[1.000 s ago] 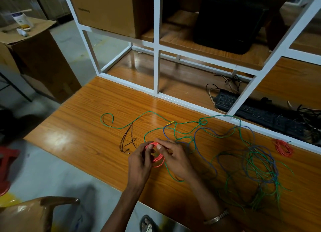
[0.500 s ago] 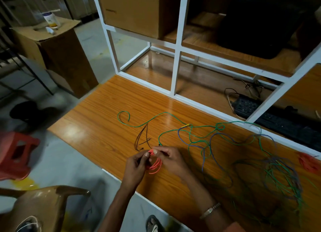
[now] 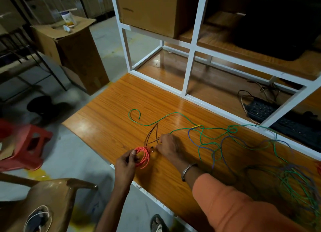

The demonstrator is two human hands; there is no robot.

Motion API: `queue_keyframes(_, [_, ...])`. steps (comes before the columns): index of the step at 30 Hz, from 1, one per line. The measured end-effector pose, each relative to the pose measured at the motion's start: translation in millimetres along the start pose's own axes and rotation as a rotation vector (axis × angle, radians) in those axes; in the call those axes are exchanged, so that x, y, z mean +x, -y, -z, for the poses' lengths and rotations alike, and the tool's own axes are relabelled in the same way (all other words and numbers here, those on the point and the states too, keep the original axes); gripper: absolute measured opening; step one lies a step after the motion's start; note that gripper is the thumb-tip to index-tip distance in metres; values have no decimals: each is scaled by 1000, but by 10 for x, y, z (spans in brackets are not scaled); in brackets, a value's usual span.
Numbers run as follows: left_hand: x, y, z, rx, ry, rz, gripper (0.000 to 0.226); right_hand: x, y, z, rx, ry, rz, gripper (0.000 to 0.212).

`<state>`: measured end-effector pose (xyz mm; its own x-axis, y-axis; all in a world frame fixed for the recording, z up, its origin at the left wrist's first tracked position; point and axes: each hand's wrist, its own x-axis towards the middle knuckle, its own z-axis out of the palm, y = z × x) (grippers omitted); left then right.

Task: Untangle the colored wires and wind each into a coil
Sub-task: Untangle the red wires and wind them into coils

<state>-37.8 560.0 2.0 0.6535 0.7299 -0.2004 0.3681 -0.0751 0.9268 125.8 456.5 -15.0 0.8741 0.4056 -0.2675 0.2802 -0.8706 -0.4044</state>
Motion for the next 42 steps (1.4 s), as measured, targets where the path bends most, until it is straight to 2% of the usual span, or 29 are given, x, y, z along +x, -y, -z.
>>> queue_keyframes(3, [-19,15,4,-28,10,18,29,21,12,-70,-23,1,-5,19])
queue_keyframes(5, [-35,27,-12,-56,23,36,27,9,-1,-88,-19,25,-11,20])
queue_keyframes(8, [-48,42,-53,-86,49,35,24,-30,-46,-62,110,33,-31,18])
queue_keyframes(11, [-7,85,-90,-70,27,20,29,-78,-139,-23,320,9,-6,8])
queue_keyframes(13, [29,96,-136,-68,14,8,28,-157,-201,52,465,1,-13,12])
queue_keyframes(17, [85,46,-294,-31,17,-42,25,-476,-326,364,950,17,-89,12])
queue_keyframes(20, [116,-59,-474,-10,61,-100,24,-720,-529,627,1129,-83,-157,9])
queue_keyframes(23, [135,-227,-721,0,88,-189,34,-945,-761,869,1133,-198,-196,8])
queue_keyframes(28, [50,-513,-1193,27,121,-329,37,-1367,-1079,1213,985,-334,-157,25])
queue_keyframes(31, [-106,-707,-1441,33,133,-403,32,-1554,-1246,1318,877,-380,-186,17])
queue_keyframes(35, [-378,-908,-1704,4,134,-516,24,-1658,-1518,1452,781,-347,-236,38])
queue_keyframes(38, [-580,-1017,-1860,-30,115,-525,34,-1755,-1644,1639,826,-324,-237,36])
queue_keyframes(42, [-844,-1170,-2022,36,68,-653,43,-1860,-1844,1821,861,-266,-233,41])
